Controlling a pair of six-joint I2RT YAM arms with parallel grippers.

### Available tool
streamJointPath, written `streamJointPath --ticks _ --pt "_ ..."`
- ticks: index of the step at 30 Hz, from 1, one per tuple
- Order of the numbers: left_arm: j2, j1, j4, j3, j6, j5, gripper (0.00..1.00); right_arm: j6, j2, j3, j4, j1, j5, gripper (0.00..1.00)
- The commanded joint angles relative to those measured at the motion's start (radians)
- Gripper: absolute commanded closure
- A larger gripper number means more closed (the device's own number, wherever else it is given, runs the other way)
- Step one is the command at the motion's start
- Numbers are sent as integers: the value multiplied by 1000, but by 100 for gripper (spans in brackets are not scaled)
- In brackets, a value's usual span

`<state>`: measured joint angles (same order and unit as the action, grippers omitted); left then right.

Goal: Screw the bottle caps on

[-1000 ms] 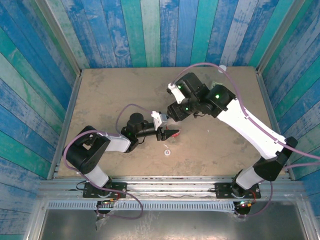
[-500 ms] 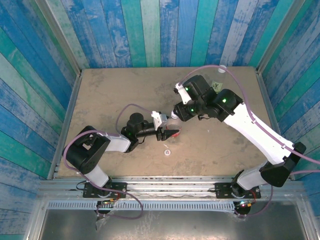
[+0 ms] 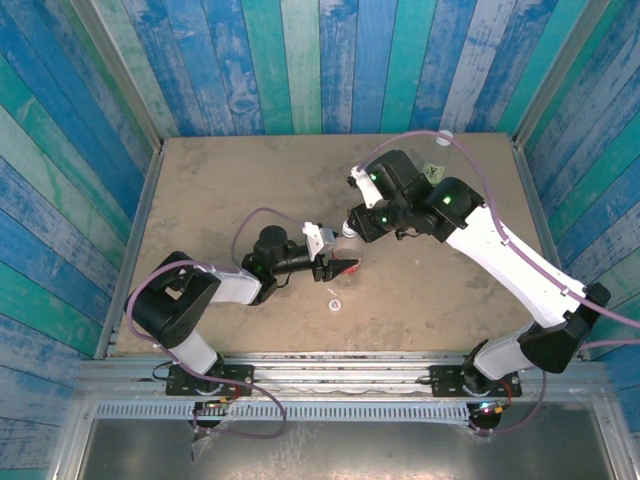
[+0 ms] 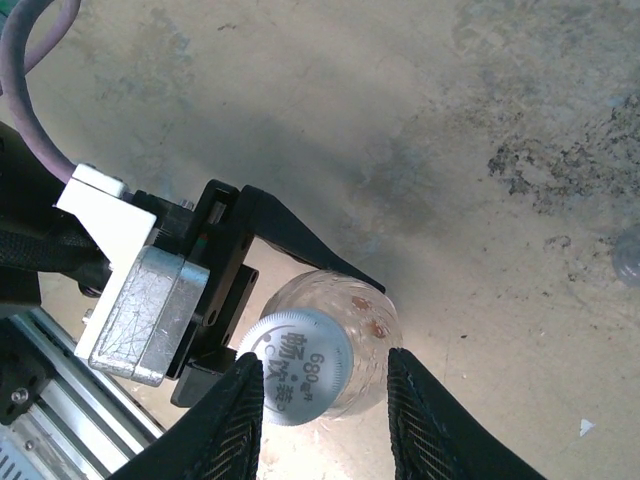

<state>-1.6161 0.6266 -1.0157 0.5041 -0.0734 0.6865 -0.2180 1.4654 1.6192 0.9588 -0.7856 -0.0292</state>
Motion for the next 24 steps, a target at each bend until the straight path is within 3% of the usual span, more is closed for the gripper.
streamJointPath --ticks 1,24 --pt "32 1 66 -4 -2 -19 34 0 15 -17 0 5 -14 63" --pt "35 1 68 -6 -3 -17 34 -6 24 -48 11 9 -12 70"
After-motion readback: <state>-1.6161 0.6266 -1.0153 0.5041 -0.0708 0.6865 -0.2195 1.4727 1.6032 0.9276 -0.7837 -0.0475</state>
